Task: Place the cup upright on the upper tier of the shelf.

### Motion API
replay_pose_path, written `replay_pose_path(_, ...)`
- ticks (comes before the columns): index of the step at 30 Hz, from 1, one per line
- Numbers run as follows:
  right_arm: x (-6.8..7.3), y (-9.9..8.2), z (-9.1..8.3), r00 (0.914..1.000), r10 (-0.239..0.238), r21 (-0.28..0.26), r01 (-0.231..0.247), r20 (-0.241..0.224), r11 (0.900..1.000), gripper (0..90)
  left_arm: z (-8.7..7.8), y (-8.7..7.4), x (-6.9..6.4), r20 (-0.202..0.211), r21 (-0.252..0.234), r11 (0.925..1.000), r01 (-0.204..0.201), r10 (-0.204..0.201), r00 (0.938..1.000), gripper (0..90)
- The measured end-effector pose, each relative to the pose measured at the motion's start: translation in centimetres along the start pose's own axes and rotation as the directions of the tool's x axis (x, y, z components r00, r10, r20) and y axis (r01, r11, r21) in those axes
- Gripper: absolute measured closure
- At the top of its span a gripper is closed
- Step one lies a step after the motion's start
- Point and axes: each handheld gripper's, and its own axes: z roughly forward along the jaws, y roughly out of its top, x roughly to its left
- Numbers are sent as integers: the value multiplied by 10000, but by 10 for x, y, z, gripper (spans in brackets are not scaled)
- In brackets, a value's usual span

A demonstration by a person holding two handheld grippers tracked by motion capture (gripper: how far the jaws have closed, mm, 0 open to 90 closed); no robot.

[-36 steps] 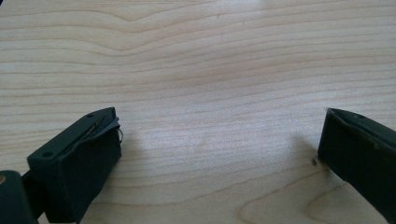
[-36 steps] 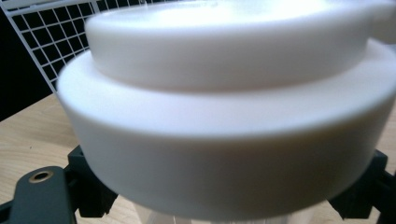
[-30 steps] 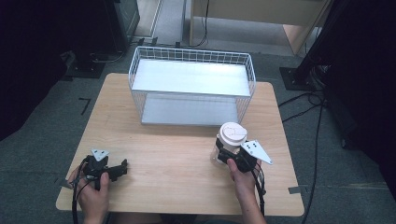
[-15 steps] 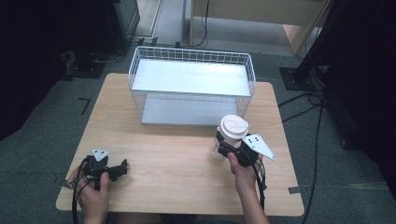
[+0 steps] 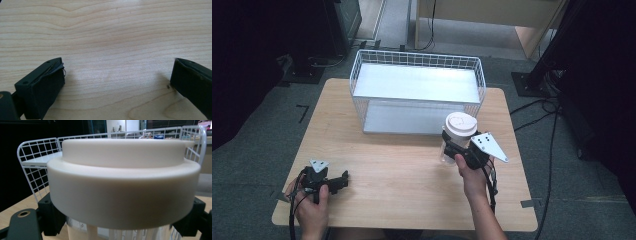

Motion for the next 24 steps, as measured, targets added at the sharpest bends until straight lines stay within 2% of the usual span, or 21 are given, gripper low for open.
replay_pose_path(19, 15, 44, 20, 9994, -352, -589, 348, -54, 9977, 157, 0, 0, 0, -8, -28, 10000, 12, -12, 10000, 0)
replay_pose_path(24, 18, 60, 26, 9997, -252, -830, 247, -52, 9962, 156, 0, 0, 0, -7, -29, 10000, 19, -19, 10000, 0)
